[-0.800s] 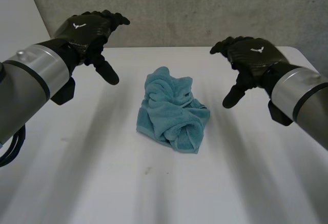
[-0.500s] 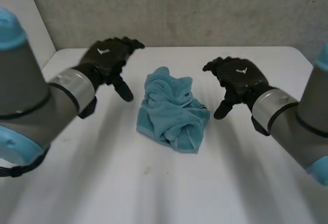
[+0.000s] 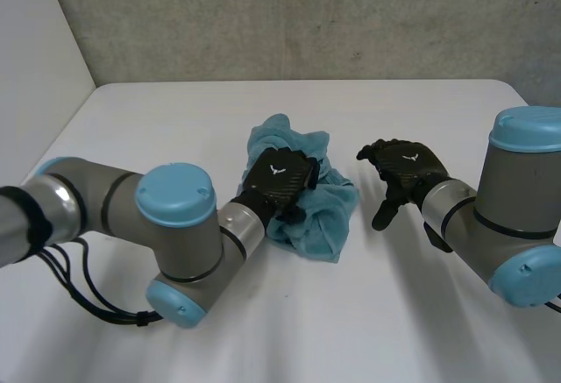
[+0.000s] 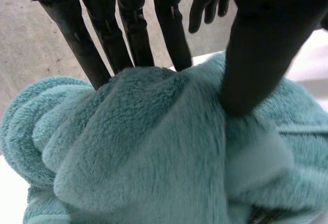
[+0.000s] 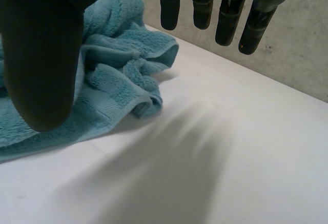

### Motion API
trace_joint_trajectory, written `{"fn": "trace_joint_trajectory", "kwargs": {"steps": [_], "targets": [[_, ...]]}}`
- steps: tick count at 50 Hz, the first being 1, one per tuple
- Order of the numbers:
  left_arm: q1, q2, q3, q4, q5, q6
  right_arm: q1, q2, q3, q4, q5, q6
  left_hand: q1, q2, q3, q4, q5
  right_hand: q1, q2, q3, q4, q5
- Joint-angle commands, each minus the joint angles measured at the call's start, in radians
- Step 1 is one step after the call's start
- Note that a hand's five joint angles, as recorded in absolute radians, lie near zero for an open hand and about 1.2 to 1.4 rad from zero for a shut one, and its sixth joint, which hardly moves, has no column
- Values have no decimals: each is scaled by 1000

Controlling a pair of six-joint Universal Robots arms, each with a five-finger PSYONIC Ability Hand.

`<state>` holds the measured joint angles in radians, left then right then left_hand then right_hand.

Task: Fold the laundry

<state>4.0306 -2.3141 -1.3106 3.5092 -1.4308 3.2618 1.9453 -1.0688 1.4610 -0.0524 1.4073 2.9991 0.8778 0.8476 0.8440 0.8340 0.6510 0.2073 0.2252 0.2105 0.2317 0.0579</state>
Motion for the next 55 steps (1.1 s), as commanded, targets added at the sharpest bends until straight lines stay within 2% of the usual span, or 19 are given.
{"fn": "trace_joint_trajectory", "kwargs": {"steps": [1,3,8,13,16,17,18,22,25,29,39,40,41,44,50,55], "targets": [[-2,-31,27,5,-25,99,1,10,-5,0,25,-2,518,549,552,562,571,-33,-51,-36,-57,-58],[-5,-10,21,8,-52,117,0,12,-10,2,36,0,519,549,552,562,571,-33,-51,-36,-57,-58],[-8,184,-64,4,-149,128,-6,10,-21,9,36,8,519,549,552,562,571,-33,-51,-36,-57,-58],[-10,375,-160,1,-154,121,-6,10,-18,9,16,67,519,549,552,562,571,-33,-51,-36,-57,-58],[-10,465,-212,-3,-154,119,-5,9,-16,8,-13,158,519,549,552,562,571,-33,-51,-36,-57,-58],[-10,466,-213,-3,-154,119,-5,9,-16,6,-40,205,519,549,552,562,571,-33,-51,-36,-57,-58],[-10,573,-273,-3,-154,111,-5,9,-14,5,-57,228,519,549,552,562,571,-33,-51,-36,-57,-58],[-19,692,-332,-4,-154,99,-3,10,-11,-3,-134,334,519,549,552,562,571,-33,-51,-36,-57,-58],[-30,748,-351,-6,-154,85,7,24,-22,-13,-165,403,519,549,552,562,571,-33,-51,-36,-57,-58],[-47,824,-369,-29,-154,53,21,79,-37,-78,-159,438,519,549,552,562,571,-33,-51,-36,-57,-58],[-45,891,-368,-65,-151,41,145,184,-128,-136,-122,422,519,549,552,562,571,-33,-51,-36,-57,-58],[-42,891,-366,-64,-149,41,147,191,-137,-136,-116,420,519,549,552,562,571,96,79,93,72,71],[-39,887,-363,-61,-149,42,149,202,-155,-136,-99,420,519,549,552,562,571,531,513,528,507,506],[-9,881,-349,-56,-148,44,146,199,-189,-136,-73,417,519,549,552,562,571,1150,1132,1147,1126,1125],[115,831,-222,-53,-129,39,145,162,-318,-122,-42,298,519,549,552,562,571,1189,1171,1186,1165,1164],[171,736,-38,-53,-114,18,119,2,-402,-135,30,238,519,549,552,562,571,1189,1171,1186,1165,1164]]}}
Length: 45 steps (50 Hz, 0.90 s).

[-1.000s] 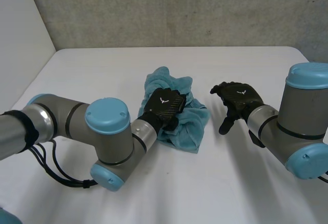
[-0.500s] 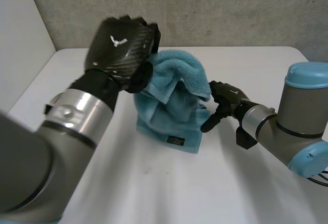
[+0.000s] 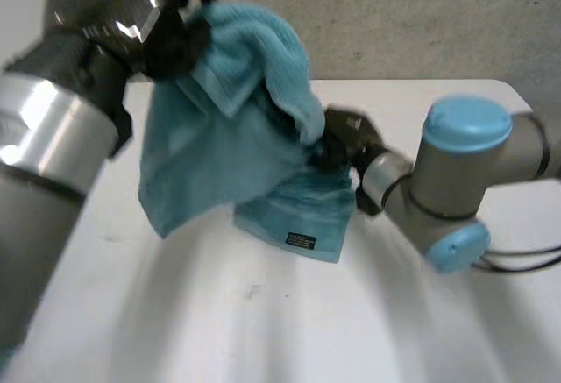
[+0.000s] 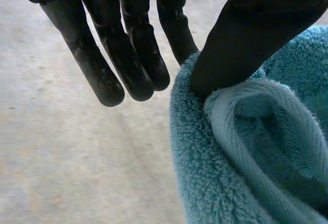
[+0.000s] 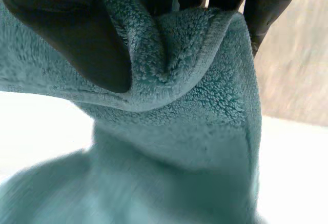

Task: Fold the laundry

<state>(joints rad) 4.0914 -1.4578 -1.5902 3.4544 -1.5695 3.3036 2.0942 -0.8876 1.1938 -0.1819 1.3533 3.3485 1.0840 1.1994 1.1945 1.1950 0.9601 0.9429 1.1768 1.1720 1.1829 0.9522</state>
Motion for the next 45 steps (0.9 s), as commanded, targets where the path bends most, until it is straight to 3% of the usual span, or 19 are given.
{"fn": "trace_joint_trajectory", "kwargs": {"steps": [1,6,12,17,22,24,25,26,32,37,41,42,45], "targets": [[112,-134,274,2,25,-32,-42,-236,-144,-13,111,-119,312,197,202,201,262,453,219,224,213,270],[124,-217,417,9,26,-50,-34,-359,-112,-18,118,-147,312,197,202,201,262,453,219,224,213,270],[153,-260,349,6,26,-55,-26,-482,81,68,50,-286,312,197,202,201,262,453,219,224,213,270],[178,-295,211,12,28,-61,-2,-495,262,302,-32,-502,312,197,202,201,262,453,219,224,213,270],[265,-340,93,12,31,-62,82,-416,328,560,-95,-603,312,197,202,201,262,453,219,224,213,270],[280,-351,70,14,32,-59,105,-384,329,607,-112,-603,312,197,202,201,262,154,-80,-75,-86,-30],[285,-355,61,14,34,-58,125,-366,328,608,-120,-604,312,197,202,201,262,-333,-567,-562,-573,-517],[293,-364,46,15,34,-58,130,-361,328,601,-123,-603,312,197,202,201,262,-510,-744,-739,-750,-694],[316,-397,6,14,35,-56,75,-361,332,451,-125,-529,312,197,202,201,262,-705,-939,-934,-945,-889],[322,-434,-43,6,35,-49,14,-399,354,371,-134,-428,292,177,182,181,242,-708,-942,-937,-948,-892],[323,-452,-60,3,34,-47,-52,-432,397,302,-137,-376,8,-107,-102,-103,-42,-705,-939,-934,-945,-889],[326,-454,-66,0,34,-45,-69,-438,409,283,-137,-371,-237,-352,-347,-348,-287,-705,-939,-934,-945,-889],[339,-449,-77,-12,32,-44,-124,-455,470,196,-144,-363,-576,-691,-686,-687,-627,-702,-936,-931,-942,-886]]}}
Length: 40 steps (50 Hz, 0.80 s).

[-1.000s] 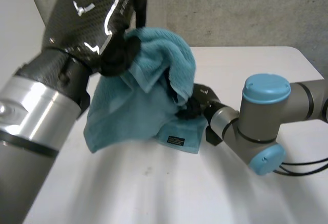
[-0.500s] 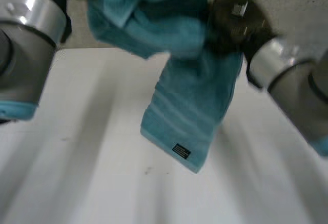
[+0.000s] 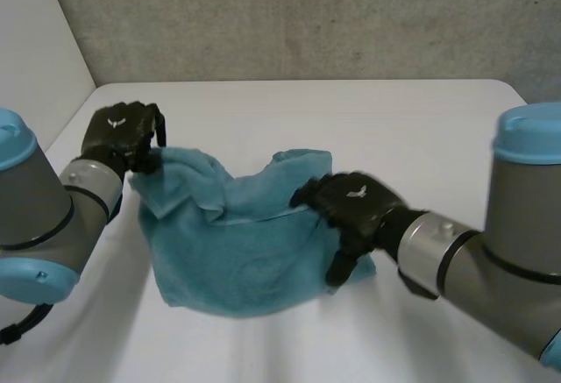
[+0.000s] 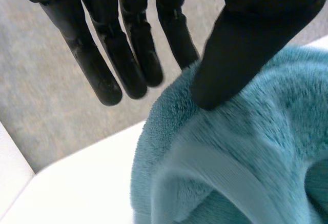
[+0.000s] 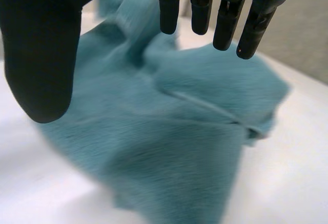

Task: Fold the laundry

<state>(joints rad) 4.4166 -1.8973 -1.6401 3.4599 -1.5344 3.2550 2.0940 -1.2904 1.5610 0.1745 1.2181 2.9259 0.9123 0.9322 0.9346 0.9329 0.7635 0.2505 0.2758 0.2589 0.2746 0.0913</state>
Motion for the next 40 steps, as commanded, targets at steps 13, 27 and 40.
{"fn": "trace_joint_trajectory", "kwargs": {"steps": [13,27,40], "targets": [[47,270,-164,-134,2,-3,-276,-20,232,-438,-3,61,-717,-736,-739,-737,-742,5,-21,-4,-19,-11],[-218,107,-141,-32,-12,14,-261,68,238,-452,1,53,-532,-551,-554,-552,-557,5,-21,-4,-19,-11],[-255,-239,98,13,-90,264,-261,68,244,-454,15,52,-467,-487,-489,-488,-493,5,-21,-4,-19,-11]]}}
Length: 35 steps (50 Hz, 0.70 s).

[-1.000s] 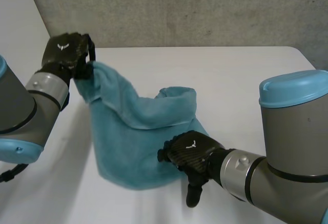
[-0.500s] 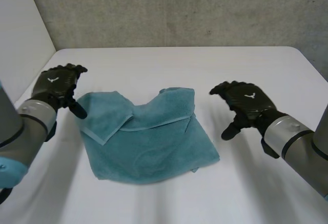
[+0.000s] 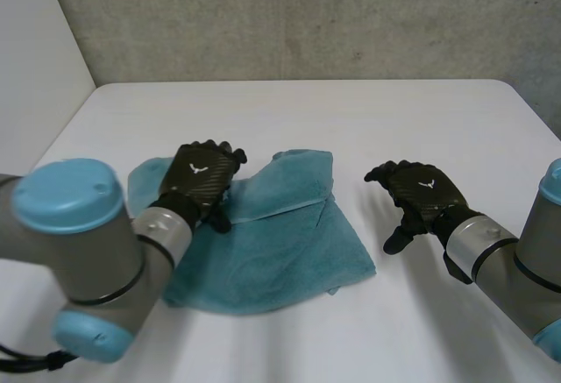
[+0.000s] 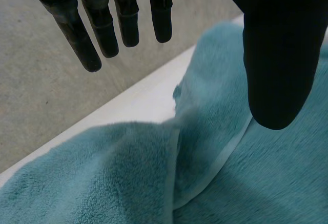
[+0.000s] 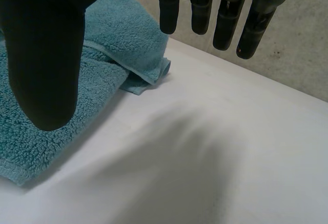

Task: Fold the laundry

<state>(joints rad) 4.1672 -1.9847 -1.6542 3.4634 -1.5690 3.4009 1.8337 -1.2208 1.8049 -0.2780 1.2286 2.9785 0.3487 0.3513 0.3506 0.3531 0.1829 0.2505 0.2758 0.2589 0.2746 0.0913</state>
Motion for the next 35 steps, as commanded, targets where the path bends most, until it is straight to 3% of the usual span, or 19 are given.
{"fn": "trace_joint_trajectory", "kwargs": {"steps": [1,14,18,24,30,35], "targets": [[-6,-167,125,13,-65,126,-1,-2,1,-1,5,-1,117,114,115,113,108,5,-21,-4,-19,-11],[14,-241,197,95,-117,219,-2,0,1,-1,3,-7,287,285,285,283,279,5,-21,-4,-19,-11],[34,-241,192,112,-117,274,-2,0,-1,0,5,-9,448,446,447,444,440,5,-21,-4,-19,-11],[59,-241,182,129,-117,330,-2,3,-1,0,5,-9,883,880,881,879,874,5,-21,-4,-19,-11],[83,-236,174,131,-115,333,-2,3,-1,0,5,-9,1047,1044,1045,1043,1038,5,-21,-4,-19,-11],[93,-233,174,129,-115,333,-2,3,-1,0,5,-9,1048,1045,1046,1043,1039,5,-21,-4,-19,-11]]}}
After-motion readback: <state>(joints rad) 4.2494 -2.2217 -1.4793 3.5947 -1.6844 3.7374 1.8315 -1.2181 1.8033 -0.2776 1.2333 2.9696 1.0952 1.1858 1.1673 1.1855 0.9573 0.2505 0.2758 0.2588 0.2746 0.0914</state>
